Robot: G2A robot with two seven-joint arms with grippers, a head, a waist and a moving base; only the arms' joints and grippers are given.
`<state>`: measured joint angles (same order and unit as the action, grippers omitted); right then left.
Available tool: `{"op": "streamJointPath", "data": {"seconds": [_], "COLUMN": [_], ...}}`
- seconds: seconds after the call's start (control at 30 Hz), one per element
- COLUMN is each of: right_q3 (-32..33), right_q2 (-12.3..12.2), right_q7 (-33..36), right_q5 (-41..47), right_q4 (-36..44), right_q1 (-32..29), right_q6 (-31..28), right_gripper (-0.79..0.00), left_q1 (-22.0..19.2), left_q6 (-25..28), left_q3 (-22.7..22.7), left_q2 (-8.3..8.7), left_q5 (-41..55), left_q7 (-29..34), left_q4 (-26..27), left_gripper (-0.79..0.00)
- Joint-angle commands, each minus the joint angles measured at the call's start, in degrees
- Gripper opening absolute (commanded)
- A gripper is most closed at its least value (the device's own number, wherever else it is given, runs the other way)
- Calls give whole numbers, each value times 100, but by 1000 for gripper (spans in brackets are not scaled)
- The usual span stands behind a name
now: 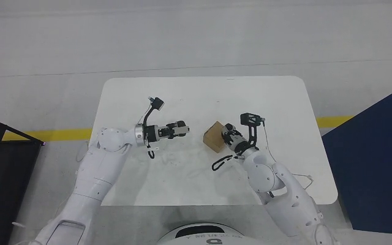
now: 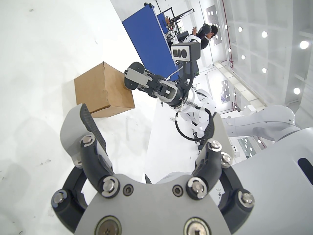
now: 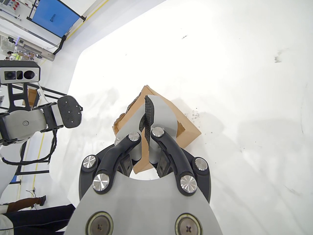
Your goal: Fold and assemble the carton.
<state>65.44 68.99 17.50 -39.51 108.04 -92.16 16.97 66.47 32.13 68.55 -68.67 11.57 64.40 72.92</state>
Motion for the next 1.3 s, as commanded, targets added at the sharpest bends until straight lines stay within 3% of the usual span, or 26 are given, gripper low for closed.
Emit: {"op": "streamJointPath", "data": {"seconds": [0.0, 0.43, 0.57, 0.8, 0.93, 1.1, 1.27], "right_q3": [-1, 6, 217, 963, 1247, 1228, 1116], "right_q2": [0, 11, -16, -111, -205, -265, -295], "right_q7": [-18, 5, 39, 233, 1061, 1571, 1928], "right_q5": [-89, -222, 29, 615, 558, 364, 200], "right_q4": [46, 334, 647, 1117, 1288, 1279, 1153], "right_q1": [-27, -207, -478, -1202, -1616, -1812, -1748], "right_q6": [43, 26, -167, -574, -848, -1213, -1346], "right_gripper": [-785, -785, -785, -785, -785, -785, -785], "left_q1": [-14, -85, -300, -1237, -1689, -2054, -2221], "left_q6": [11, 19, -42, -473, -600, -444, -88], "left_q3": [-23, -253, -507, -1372, -1854, -2353, -2526], "left_q2": [6, 23, -24, -273, -458, -712, -880], "left_q5": [12, -36, 39, -212, -113, 586, 1301], "left_q7": [-15, -178, -79, -35, 109, 672, 864], "left_q4": [-11, -67, -165, -776, -1161, -1731, -2271], "left_gripper": [0, 0, 0, 0, 0, 0, 0]}}
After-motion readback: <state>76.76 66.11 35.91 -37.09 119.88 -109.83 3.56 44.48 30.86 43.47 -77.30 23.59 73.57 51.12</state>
